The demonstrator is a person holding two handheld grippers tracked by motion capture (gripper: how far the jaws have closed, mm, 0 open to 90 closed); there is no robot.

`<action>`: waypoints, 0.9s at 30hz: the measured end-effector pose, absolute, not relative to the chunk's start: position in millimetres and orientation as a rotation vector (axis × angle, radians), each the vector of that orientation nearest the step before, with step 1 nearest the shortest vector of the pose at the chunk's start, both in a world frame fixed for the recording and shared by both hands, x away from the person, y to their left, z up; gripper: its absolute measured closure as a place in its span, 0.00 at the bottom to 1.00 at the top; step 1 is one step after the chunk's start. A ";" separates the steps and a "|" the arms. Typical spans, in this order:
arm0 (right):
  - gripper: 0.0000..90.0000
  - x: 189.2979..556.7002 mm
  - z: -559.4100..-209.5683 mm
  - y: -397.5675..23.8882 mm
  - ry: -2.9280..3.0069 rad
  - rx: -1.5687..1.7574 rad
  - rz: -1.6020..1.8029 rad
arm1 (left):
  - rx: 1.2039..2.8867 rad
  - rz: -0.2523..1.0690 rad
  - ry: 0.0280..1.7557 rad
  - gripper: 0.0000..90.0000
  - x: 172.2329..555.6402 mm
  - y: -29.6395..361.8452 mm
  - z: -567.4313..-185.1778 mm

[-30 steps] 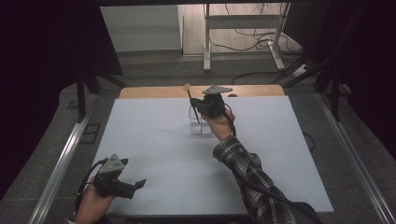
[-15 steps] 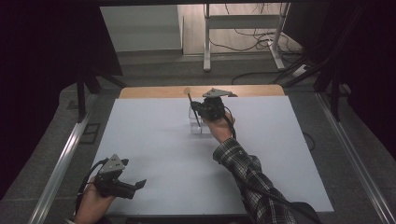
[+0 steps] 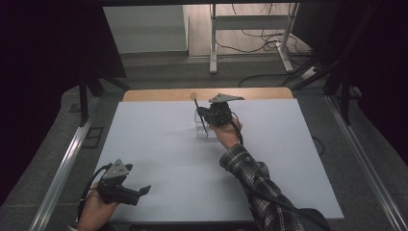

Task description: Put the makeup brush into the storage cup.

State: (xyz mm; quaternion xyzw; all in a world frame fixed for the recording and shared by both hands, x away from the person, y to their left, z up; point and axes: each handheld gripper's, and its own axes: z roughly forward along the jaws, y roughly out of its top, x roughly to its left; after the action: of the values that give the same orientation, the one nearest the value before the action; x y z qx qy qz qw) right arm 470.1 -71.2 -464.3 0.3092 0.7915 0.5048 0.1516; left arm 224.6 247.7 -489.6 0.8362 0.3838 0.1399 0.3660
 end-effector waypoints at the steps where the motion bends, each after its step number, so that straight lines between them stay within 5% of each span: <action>1: 0.93 470.1 -464.3 -71.2 2.272 0.888 1.449 | 2.149 0.359 0.987 0.00 224.6 247.7 -489.6; 8: 0.92 469.7 -465.6 -71.6 2.282 0.882 1.439 | 2.151 0.359 0.986 0.00 224.7 247.5 -489.7; 20: 0.27 471.2 -457.1 -67.3 2.299 0.880 1.404 | 2.152 0.360 0.985 0.00 224.7 247.2 -489.7; 27: 0.13 473.4 -457.0 -66.6 2.329 0.898 1.356 | 2.153 0.359 0.986 0.00 224.8 247.1 -489.7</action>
State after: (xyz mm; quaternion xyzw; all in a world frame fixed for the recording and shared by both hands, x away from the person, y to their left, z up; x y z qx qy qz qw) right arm 473.4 -66.6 -457.0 0.3124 0.8107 0.4720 0.1499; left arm 224.8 247.1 -489.7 0.8370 0.3833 0.1395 0.3647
